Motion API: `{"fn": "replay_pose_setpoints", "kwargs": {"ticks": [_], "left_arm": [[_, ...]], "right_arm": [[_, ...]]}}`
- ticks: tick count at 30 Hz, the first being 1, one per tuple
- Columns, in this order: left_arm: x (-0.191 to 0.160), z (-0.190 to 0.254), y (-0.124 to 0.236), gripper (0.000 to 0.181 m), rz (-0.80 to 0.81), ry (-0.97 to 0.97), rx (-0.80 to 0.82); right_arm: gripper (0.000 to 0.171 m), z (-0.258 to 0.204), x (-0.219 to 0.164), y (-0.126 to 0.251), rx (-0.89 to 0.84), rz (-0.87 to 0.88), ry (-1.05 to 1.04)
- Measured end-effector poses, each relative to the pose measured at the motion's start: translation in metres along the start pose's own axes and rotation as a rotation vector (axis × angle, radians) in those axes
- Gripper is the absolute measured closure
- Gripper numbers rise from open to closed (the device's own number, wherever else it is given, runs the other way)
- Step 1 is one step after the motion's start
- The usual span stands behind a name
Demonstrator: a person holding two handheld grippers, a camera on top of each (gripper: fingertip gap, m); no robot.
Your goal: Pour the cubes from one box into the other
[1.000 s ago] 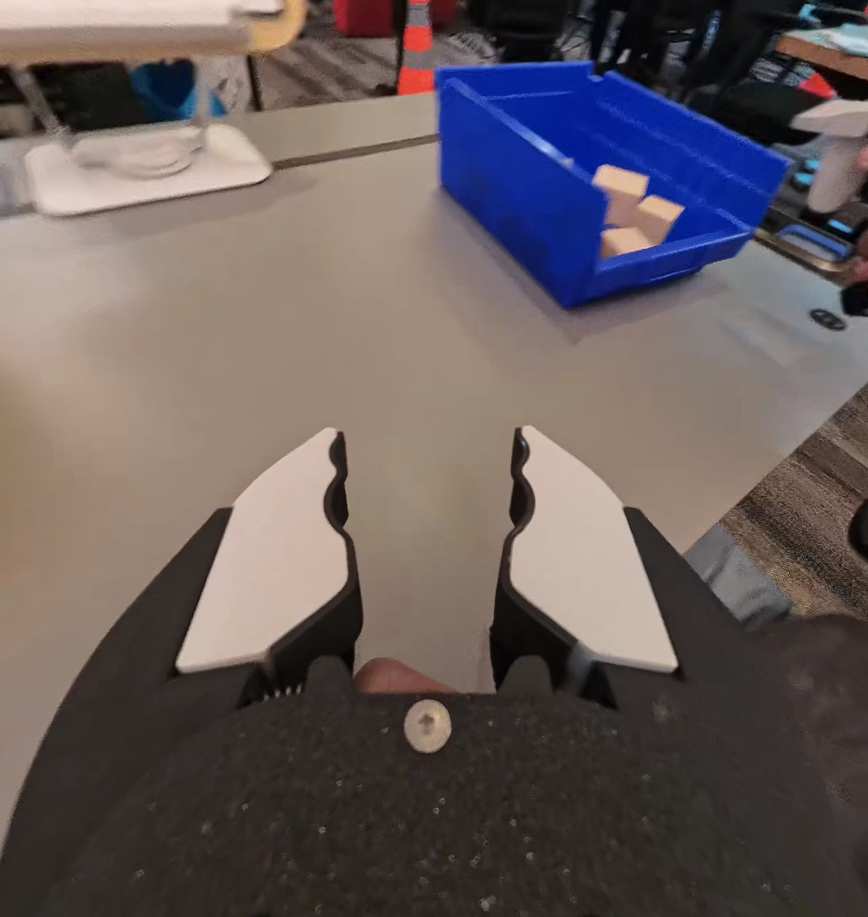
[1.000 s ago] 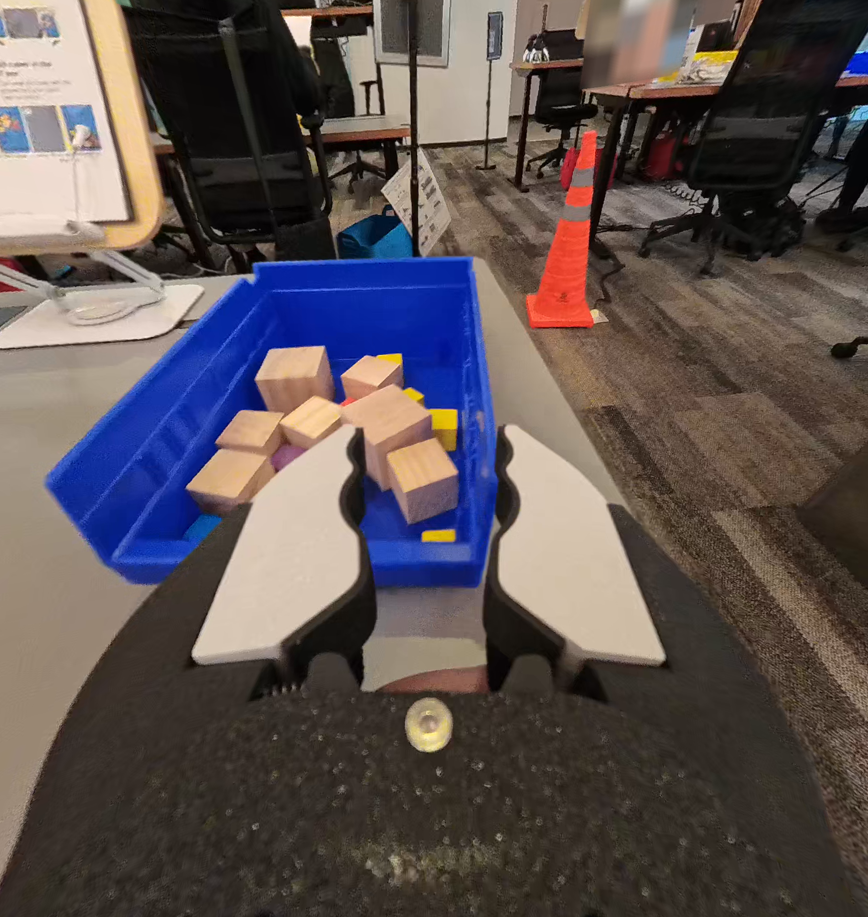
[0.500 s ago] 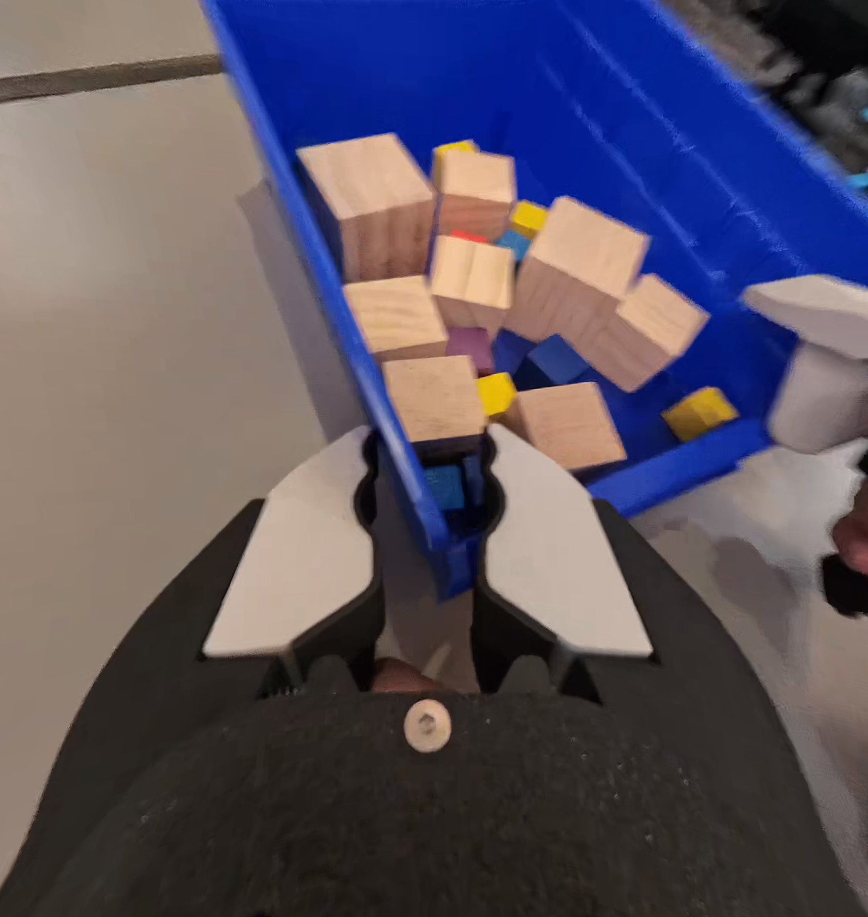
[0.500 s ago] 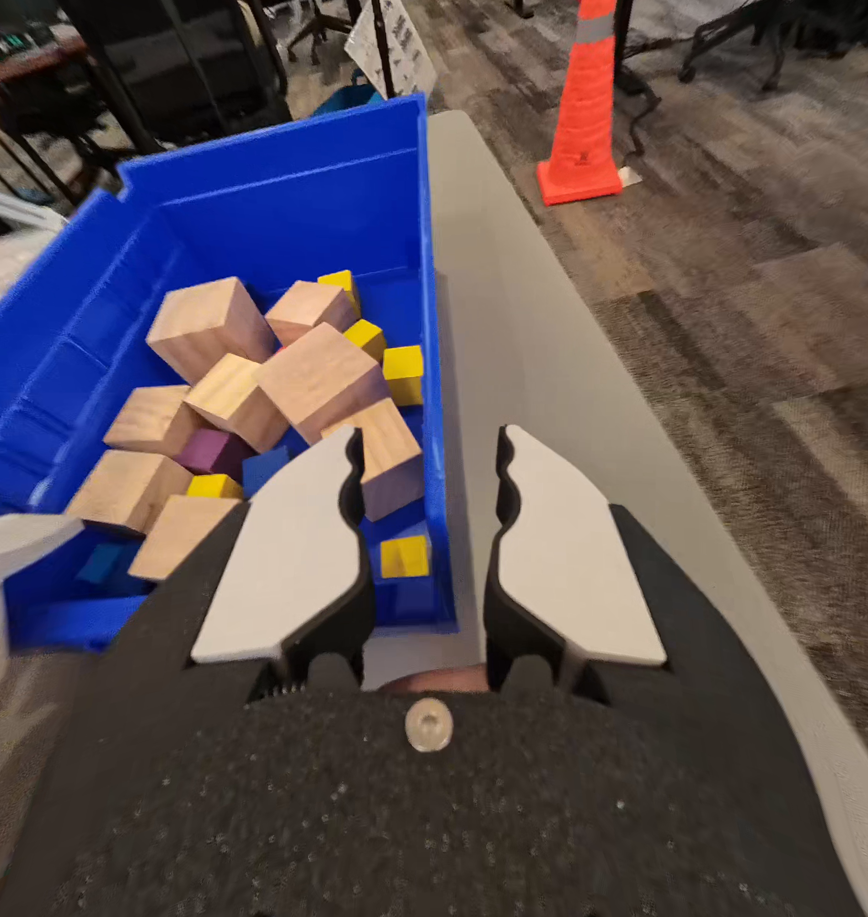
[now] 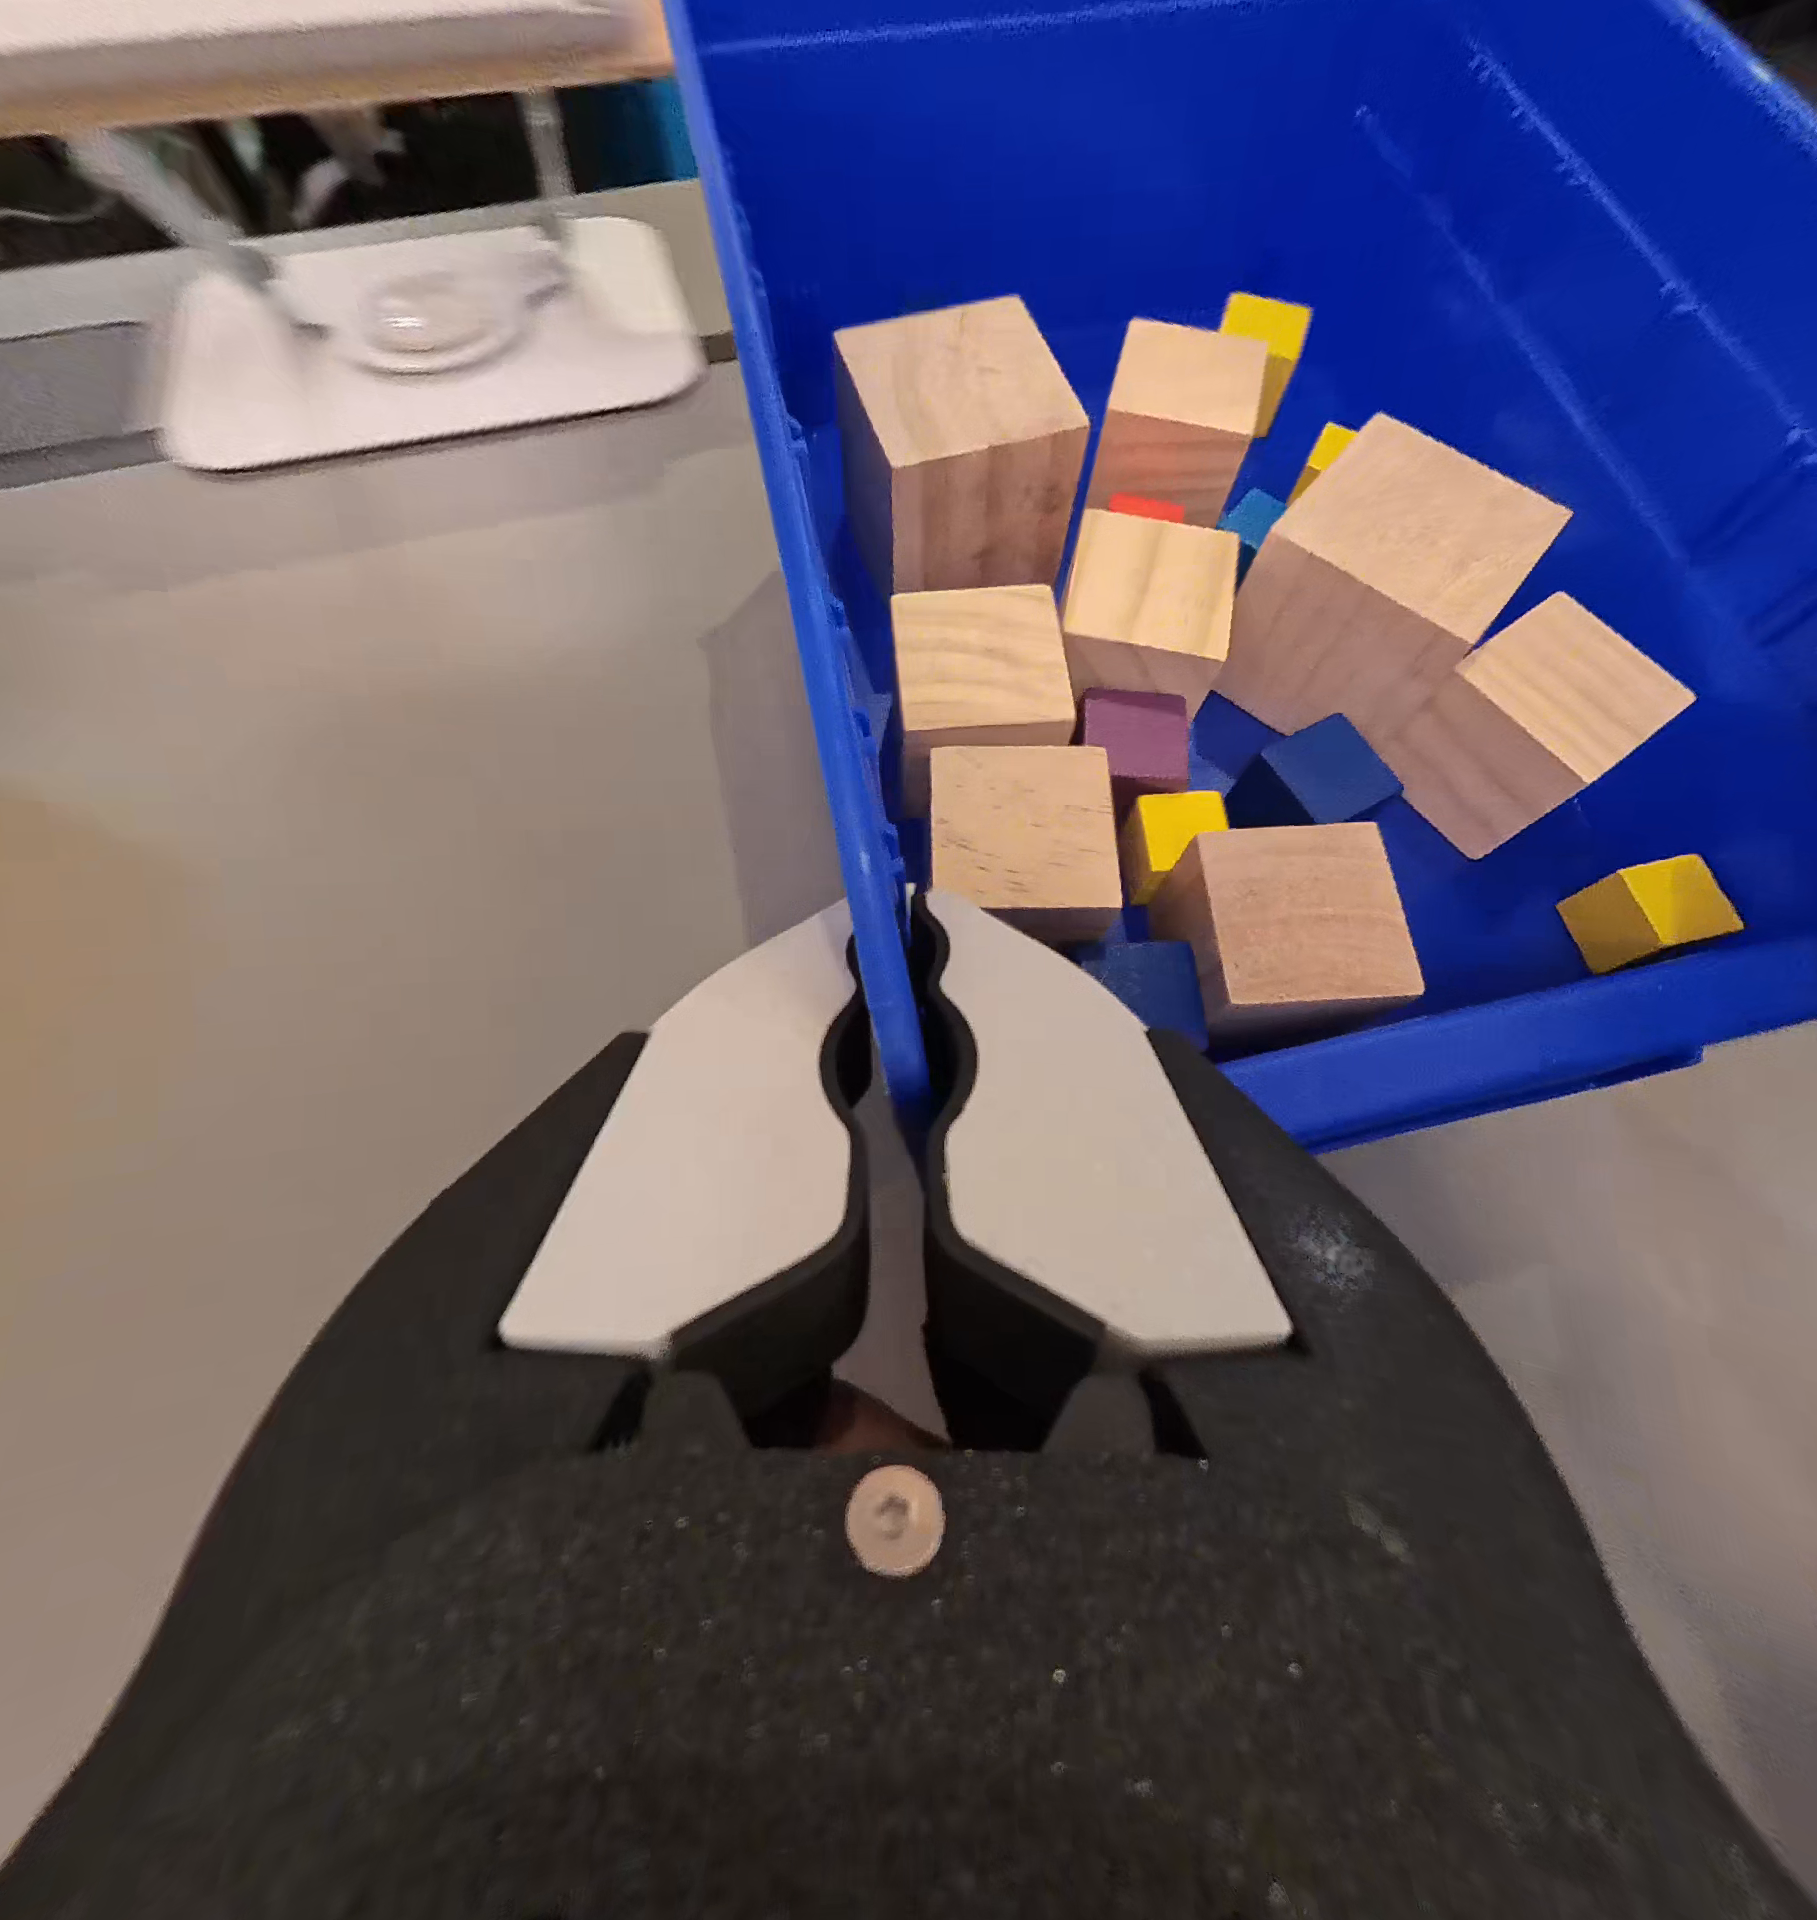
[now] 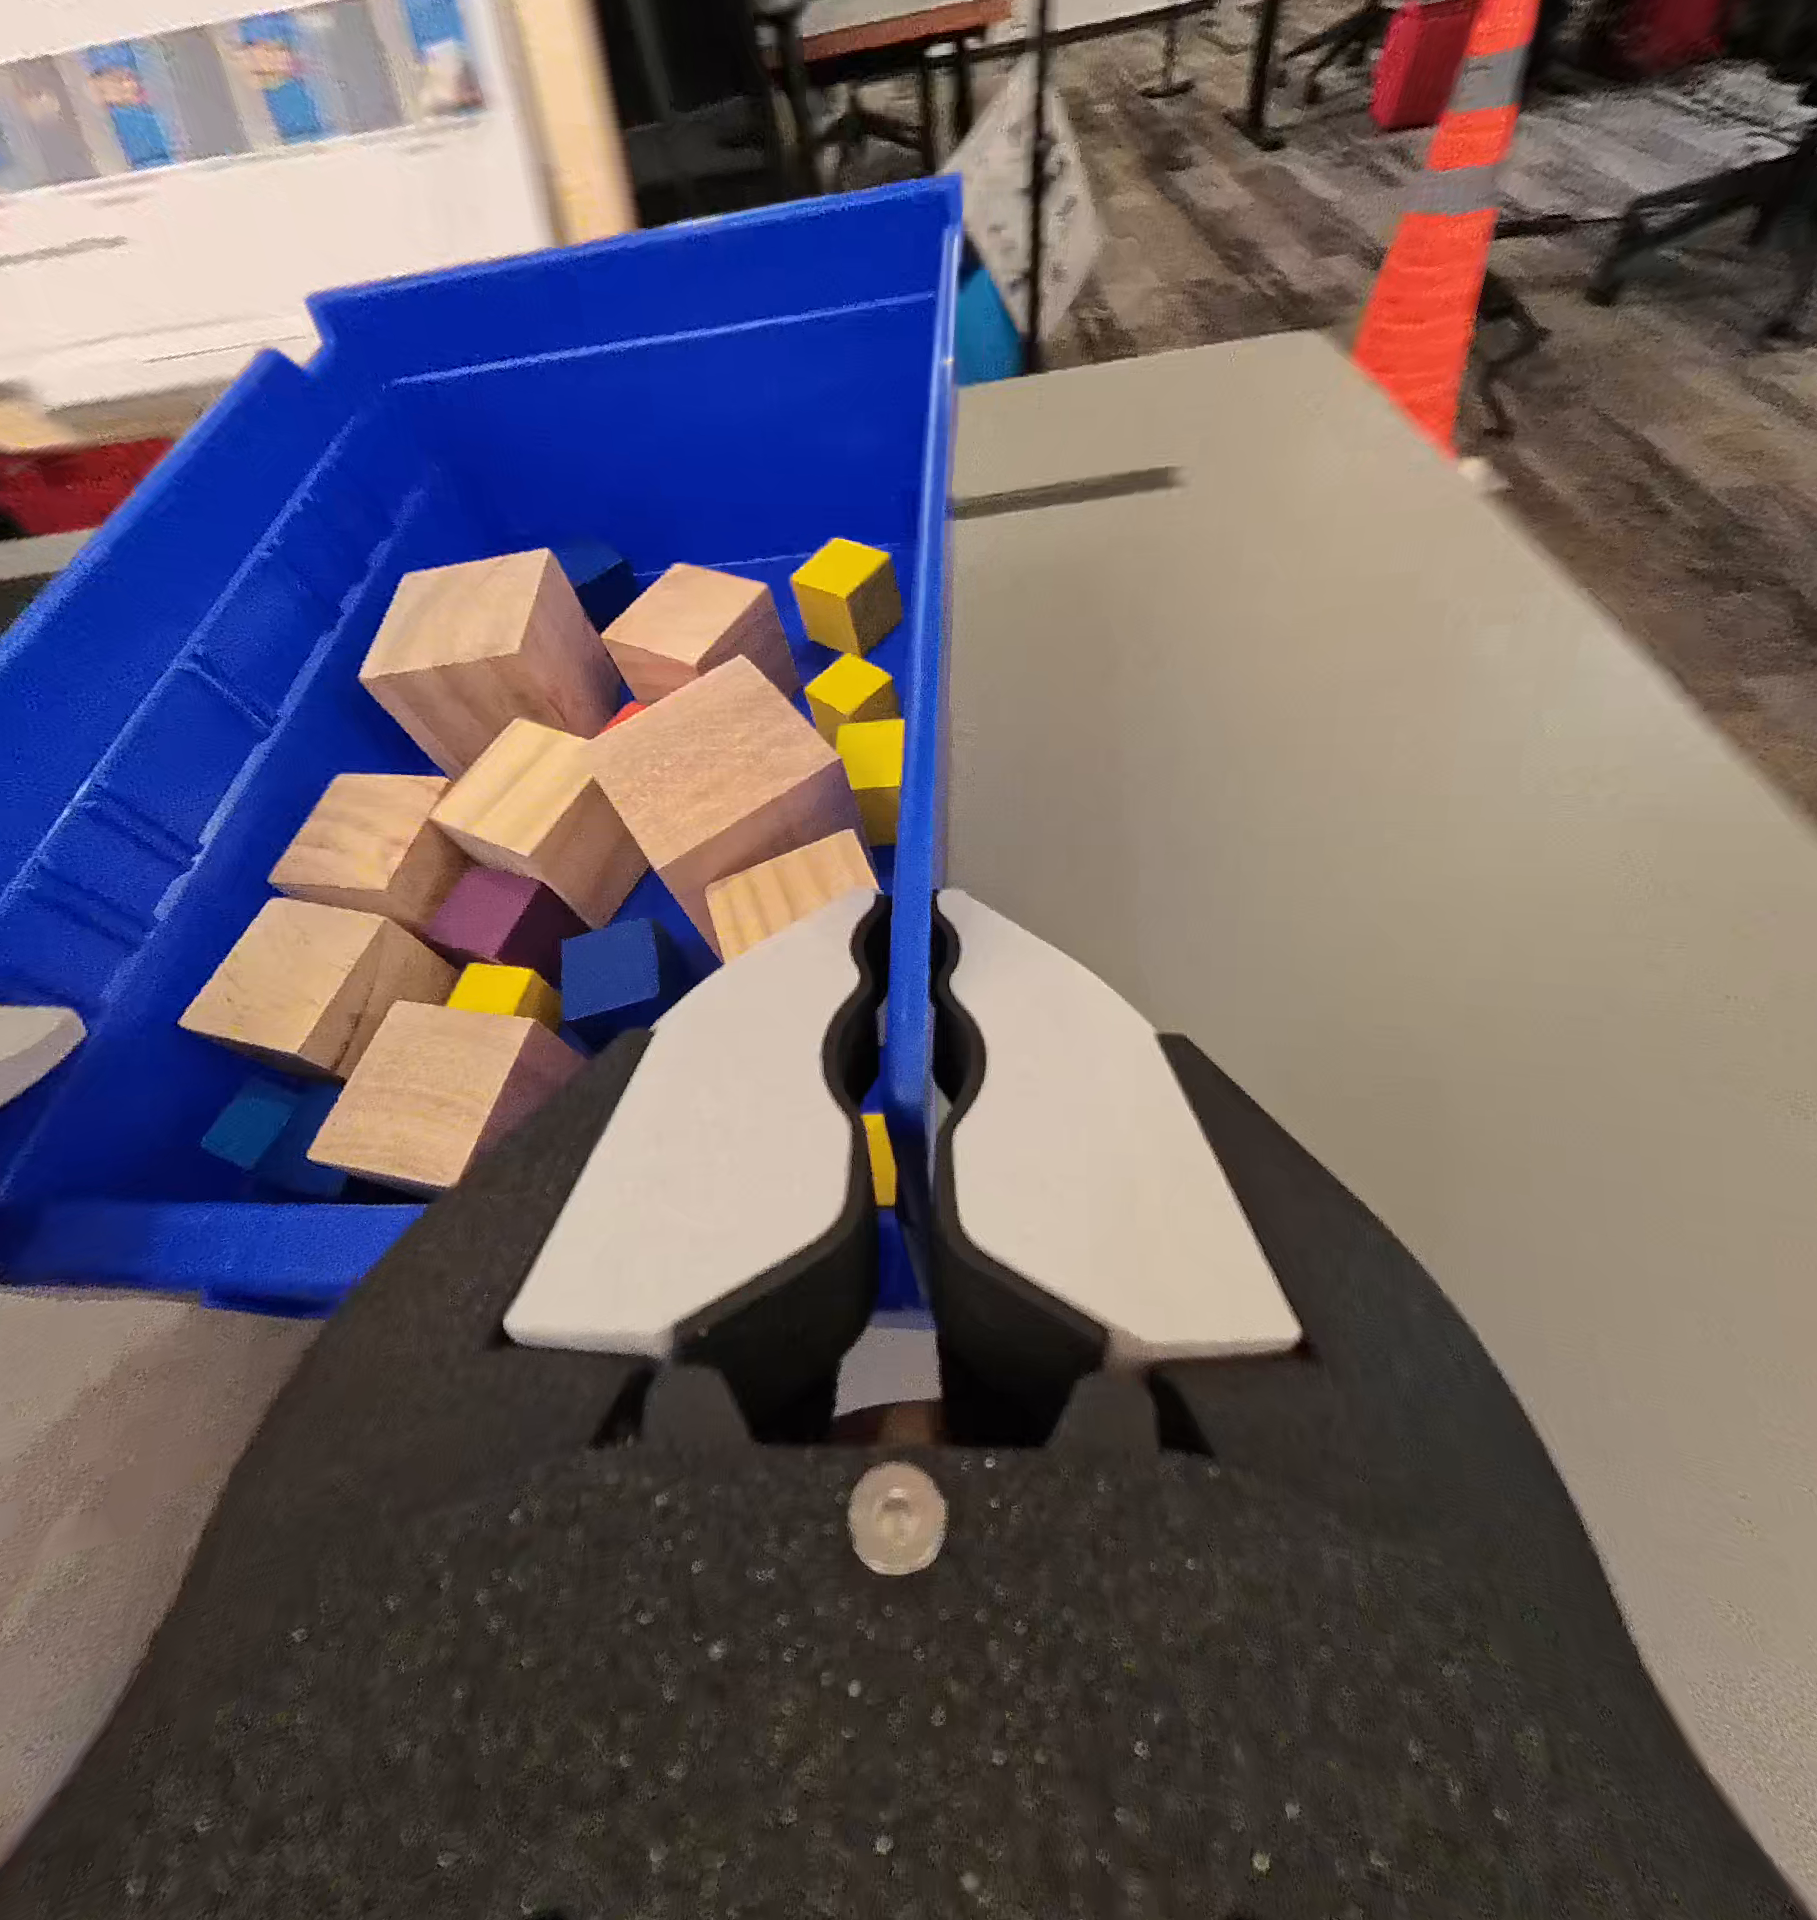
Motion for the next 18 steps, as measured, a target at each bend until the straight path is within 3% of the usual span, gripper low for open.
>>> {"fn": "replay_pose_setpoints", "kwargs": {"ticks": [4,8,13,16,18], "left_arm": [[-0.021,-0.096,0.02,0.178,-0.019,0.008,0.106],[-0.045,-0.159,0.015,0.178,-0.061,0.025,0.126],[-0.056,-0.163,0.012,0.169,-0.043,0.037,-0.042],[-0.055,-0.153,0.056,0.145,0.011,0.002,-0.164],[-0.066,-0.161,0.094,0.137,0.035,0.064,-0.246]], "right_arm": [[0.167,-0.097,-0.018,-0.025,0.036,-0.031,0.045],[0.166,-0.157,-0.041,-0.052,0.078,-0.076,0.015],[0.165,-0.163,-0.037,-0.058,0.114,-0.021,0.031],[0.144,-0.152,-0.029,-0.024,0.197,0.07,0.054],[0.144,-0.153,-0.026,0.009,0.328,0.146,0.105]]}}
Point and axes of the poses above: each gripper's, where its closed fingertips meet, y back along the fingers, x out of its top, z = x × y across the jaws, the point moved 1 cm from there along y, back along the fingers, and after that the axes turned 11 degrees about -z, right-handed, at the moved point
